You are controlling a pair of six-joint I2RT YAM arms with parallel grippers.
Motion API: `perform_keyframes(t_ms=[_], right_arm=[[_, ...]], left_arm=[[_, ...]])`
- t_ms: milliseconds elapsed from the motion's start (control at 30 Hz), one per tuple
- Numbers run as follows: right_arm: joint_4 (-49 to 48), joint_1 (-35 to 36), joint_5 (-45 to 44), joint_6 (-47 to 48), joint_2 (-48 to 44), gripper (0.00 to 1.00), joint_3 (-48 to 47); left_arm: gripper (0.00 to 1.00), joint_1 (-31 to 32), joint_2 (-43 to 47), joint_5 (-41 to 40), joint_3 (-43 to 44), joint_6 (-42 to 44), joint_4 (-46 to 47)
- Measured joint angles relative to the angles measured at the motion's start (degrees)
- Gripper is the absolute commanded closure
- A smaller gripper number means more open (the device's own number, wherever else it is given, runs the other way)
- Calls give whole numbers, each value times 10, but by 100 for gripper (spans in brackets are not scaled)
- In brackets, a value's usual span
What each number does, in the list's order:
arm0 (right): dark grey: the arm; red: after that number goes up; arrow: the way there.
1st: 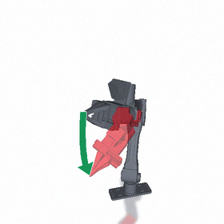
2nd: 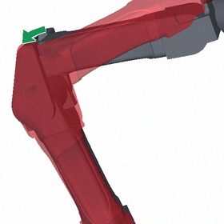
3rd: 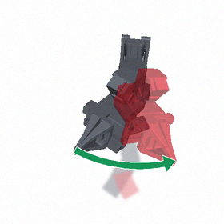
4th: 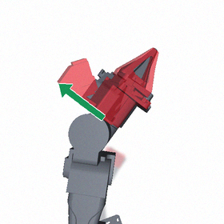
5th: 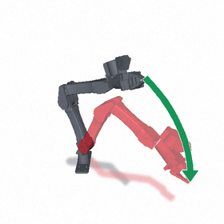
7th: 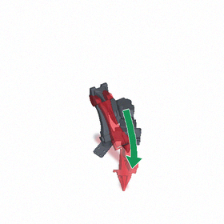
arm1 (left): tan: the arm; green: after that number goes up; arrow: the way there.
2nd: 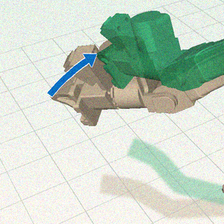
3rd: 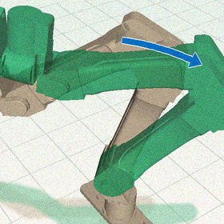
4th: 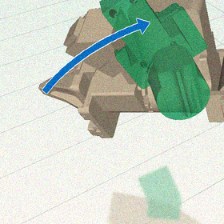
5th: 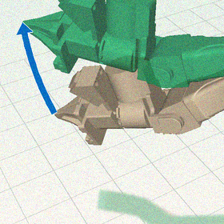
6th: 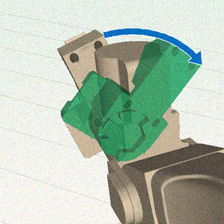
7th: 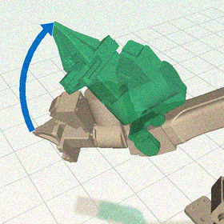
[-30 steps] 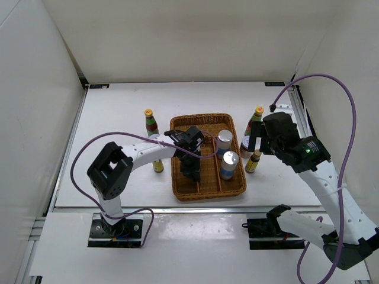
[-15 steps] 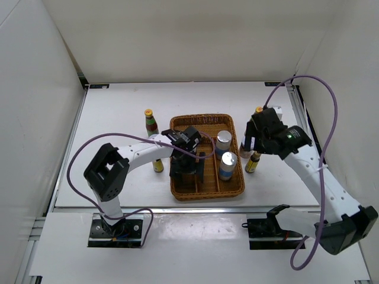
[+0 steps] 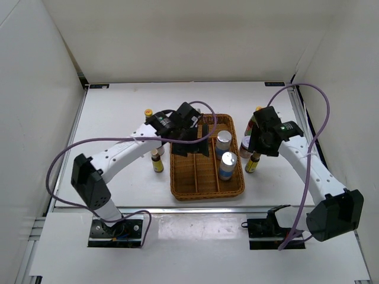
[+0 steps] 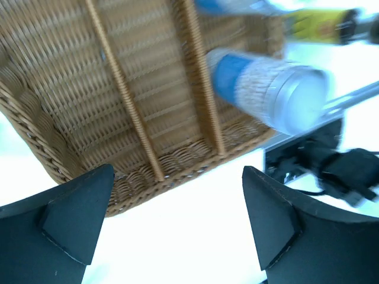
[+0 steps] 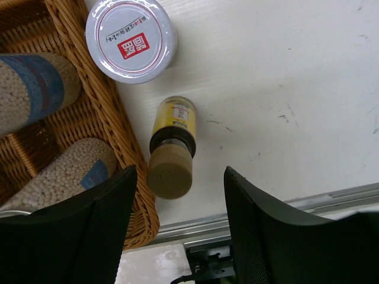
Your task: Organize the condiment bottles
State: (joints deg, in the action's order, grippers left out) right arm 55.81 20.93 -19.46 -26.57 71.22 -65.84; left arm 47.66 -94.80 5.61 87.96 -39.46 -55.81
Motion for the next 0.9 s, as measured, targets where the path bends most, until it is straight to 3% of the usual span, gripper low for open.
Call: perform_keyframes(t_ms=[133, 367, 633, 733, 900], right_arm=[[-14, -16, 33, 0, 13, 37, 17], [-32, -22, 60, 2, 23, 54, 31], [-35, -22, 63, 2, 31, 93, 30], [-12, -22, 55, 7, 31, 99, 15], [47, -22, 37, 26, 21, 100, -74]], left_arm=[[0, 0, 37, -18, 35, 2, -11], [0, -18, 83, -37, 63, 14, -27], [0, -78, 122, -63, 63, 35, -60], [0, -102, 147, -77, 59, 47, -71], [0, -136, 196, -96, 46, 63, -82]])
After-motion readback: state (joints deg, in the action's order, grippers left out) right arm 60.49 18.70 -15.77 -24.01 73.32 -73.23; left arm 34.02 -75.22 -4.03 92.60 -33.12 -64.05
